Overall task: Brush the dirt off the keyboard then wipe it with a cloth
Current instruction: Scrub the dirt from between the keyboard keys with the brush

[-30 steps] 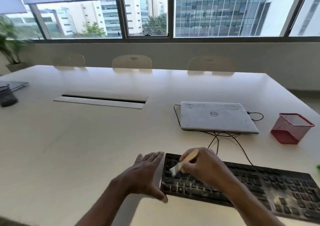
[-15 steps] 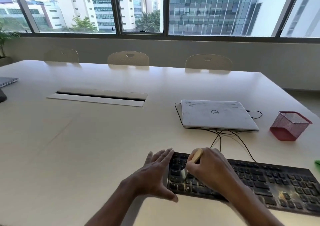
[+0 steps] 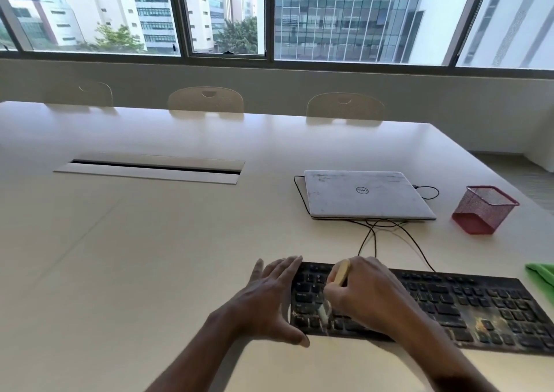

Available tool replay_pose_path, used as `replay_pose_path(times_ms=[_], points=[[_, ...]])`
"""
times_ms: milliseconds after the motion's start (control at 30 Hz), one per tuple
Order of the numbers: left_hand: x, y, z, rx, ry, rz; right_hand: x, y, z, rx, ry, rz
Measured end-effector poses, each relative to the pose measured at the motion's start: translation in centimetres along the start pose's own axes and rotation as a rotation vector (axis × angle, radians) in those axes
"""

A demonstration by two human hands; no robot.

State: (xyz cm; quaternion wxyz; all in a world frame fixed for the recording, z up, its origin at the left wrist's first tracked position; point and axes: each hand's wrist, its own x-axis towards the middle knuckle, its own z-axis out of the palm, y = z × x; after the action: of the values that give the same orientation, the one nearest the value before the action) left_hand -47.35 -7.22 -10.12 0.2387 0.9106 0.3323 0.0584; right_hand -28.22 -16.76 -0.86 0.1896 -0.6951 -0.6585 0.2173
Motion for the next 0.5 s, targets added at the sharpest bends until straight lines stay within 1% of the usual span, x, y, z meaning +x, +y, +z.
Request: replay_pose_path(times_ms=[67,133,200,267,367,500], points=[[0.0,0.0,0.0,-0.002,0.003,0.005,0.0,-0.6,-0.2,0.037,0.071,-0.044],[0.0,0.1,0.0,0.001,0.004,0.002,0.2,-1.4,-0.3,0.124,0.073,-0.101],[-0.1,0.1,-0.1,0.001,0.005,0.0,0.4,-2.0,-0.1,0.157,0.0,-0.17],[-0.1,0.1,-0.1,-0.013,0.002,-0.001,0.5,-2.2,0.3,0.11,-0.094,-0.232],[-0.2,0.1,-0.2,-0.029,0.005,0.001,0.6,-2.0,0.7,0.052,-0.151,-0.223],[-0.1,-0.1,-0.2,-0.021,0.014,0.01,1.2,-2.0,0.5,0.04,-0.068,-0.221]])
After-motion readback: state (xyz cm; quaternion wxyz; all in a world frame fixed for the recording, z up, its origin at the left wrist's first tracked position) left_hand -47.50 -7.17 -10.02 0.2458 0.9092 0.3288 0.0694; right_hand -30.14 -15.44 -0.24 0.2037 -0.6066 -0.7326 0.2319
